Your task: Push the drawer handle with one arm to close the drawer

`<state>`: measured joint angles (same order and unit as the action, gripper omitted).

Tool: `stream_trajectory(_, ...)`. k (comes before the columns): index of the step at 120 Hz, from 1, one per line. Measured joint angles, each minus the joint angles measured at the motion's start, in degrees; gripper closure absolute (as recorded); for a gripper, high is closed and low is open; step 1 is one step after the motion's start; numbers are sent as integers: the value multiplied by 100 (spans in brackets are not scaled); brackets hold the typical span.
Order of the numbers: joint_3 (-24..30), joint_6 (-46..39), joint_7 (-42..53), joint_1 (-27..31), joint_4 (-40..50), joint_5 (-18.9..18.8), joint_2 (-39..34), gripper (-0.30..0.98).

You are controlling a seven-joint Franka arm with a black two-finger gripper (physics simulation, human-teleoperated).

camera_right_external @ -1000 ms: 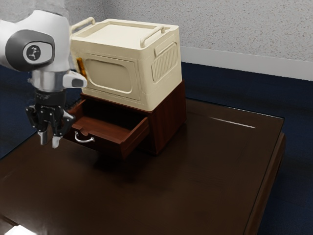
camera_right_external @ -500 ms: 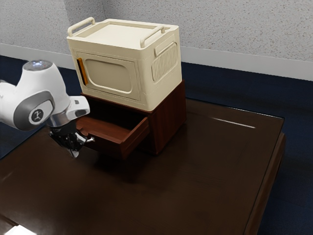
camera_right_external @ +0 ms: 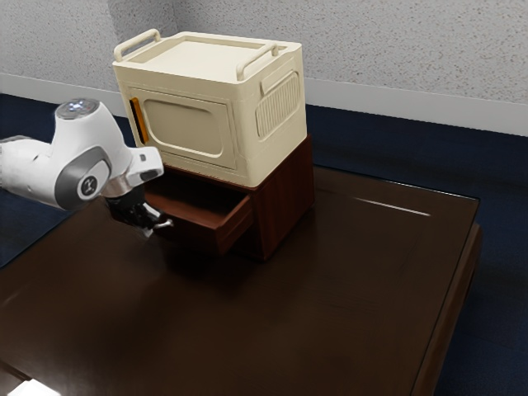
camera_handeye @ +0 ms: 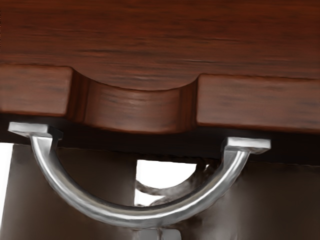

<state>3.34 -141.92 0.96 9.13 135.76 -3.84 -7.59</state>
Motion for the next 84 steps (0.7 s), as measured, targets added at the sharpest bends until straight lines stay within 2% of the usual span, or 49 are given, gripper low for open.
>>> stream_trajectory(29, -30, -83, 301, -21, -967, -4, 896, 79)
stream_trajectory(84, -177, -99, 702, -242, -2134, 9, 1835, 79)
